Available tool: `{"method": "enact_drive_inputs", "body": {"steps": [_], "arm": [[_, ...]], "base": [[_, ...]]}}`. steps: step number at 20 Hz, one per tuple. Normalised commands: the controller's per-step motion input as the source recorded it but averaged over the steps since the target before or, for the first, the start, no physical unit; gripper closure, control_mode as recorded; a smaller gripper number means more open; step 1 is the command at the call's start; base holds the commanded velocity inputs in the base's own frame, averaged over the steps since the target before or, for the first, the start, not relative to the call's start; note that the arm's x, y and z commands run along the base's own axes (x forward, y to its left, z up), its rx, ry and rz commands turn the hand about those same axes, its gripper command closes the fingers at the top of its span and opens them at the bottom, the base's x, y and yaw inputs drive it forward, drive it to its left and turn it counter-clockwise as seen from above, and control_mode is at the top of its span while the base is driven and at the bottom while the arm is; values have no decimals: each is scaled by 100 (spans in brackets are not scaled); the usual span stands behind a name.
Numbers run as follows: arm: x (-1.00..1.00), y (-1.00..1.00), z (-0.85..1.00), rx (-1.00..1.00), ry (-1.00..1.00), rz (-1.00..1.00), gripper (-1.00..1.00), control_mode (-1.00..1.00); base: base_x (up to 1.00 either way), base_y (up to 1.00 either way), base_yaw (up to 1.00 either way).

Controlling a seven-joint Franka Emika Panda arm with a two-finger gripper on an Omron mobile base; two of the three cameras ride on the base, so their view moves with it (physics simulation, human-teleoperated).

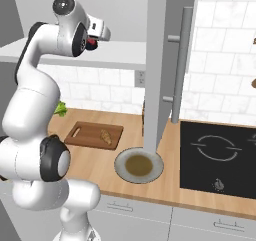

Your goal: From the different types of pastries on the counter, select a croissant and place it on the cutting board. Then retrieve a jar of jam from the cabinet and place it alongside the croissant on the cutting board.

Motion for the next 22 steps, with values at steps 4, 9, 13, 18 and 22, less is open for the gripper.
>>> {"method": "enact_drive_inputs", "body": {"steps": [4, 9, 13, 18, 22], "arm": [[-55, 0, -1, 6, 0, 2, 100, -100], [-72, 0, -1, 3, 0, 0, 100, -100], [-79, 0, -10, 0, 0, 0, 100, -100], [-80, 2, -18, 0, 0, 0, 100, -100], [-69, 6, -31, 0, 0, 0, 100, -100]], "base": [[0, 0, 0], [0, 0, 0], [0, 0, 0], [0, 0, 0], [0, 0, 0]]}}
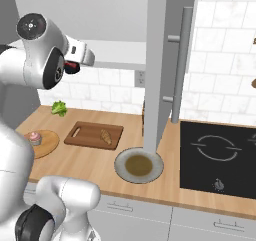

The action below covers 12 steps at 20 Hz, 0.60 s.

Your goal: From the different types of pastries on the counter, select a croissant and place it on the cutting board. Then retrieve a jar of jam from the cabinet and place it alongside the croissant on the cutting board.

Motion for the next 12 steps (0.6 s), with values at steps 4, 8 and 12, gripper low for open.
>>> {"method": "enact_drive_inputs", "body": {"steps": [4, 8, 12], "arm": [[-38, 15, -41, 0, 0, 0, 100, -100], [-20, 22, -48, -3, 0, 0, 100, -100], [-25, 22, -56, -5, 0, 0, 100, -100]], "base": [[0, 0, 0], [0, 0, 0], [0, 0, 0]]}}
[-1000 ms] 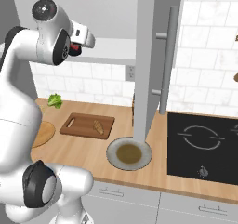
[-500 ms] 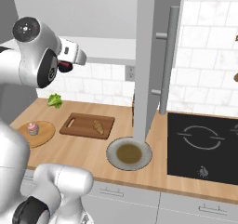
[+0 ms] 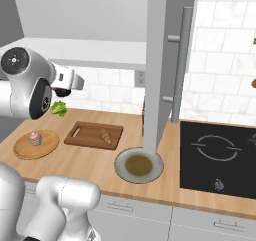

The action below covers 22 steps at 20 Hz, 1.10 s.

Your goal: From the different types of pastries on the counter, select a croissant and place it on the cutting board. Then retrieve a jar of jam from the cabinet and place it alongside the croissant on the cutting board.

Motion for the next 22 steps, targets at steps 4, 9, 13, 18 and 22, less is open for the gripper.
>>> {"method": "enact_drive_inputs", "body": {"steps": [4, 9, 13, 18, 22], "arm": [[-35, 15, -64, -2, 0, 0, 100, -100], [-4, 11, -59, 2, 1, 0, 100, -100], [11, 0, -60, 9, 3, 0, 100, -100], [24, 1, -58, 2, 5, 0, 100, -100], [27, 7, -48, -7, 7, 0, 100, -100]], "base": [[0, 0, 0], [0, 0, 0], [0, 0, 0], [0, 0, 0], [0, 0, 0]]}}
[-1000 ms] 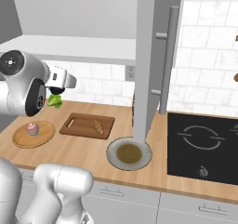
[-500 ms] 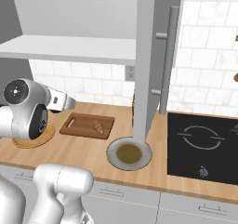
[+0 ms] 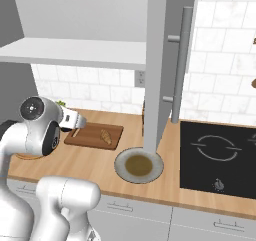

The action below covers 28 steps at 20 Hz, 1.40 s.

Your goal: From the different types of pastries on the counter, select a croissant and place it on the cutting board. Then retrieve a jar of jam from the cabinet and place it alongside the croissant on the cutting board.

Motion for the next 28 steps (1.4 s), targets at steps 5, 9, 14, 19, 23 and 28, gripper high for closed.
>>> {"method": "enact_drive_inputs", "body": {"steps": [5, 9, 14, 19, 23, 28], "arm": [[19, 9, -21, -2, 2, 0, 100, -100], [22, 0, -37, 0, 1, 1, 100, -100], [31, 0, -31, 0, 0, 0, 100, -100], [38, 1, -24, 0, 0, 0, 100, -100], [49, 10, -14, -1, 0, 0, 100, -100], [45, 26, -2, 0, 0, 1, 100, -100]], "base": [[0, 0, 0], [0, 0, 0], [0, 0, 0], [0, 0, 0], [0, 0, 0], [0, 0, 0]]}}
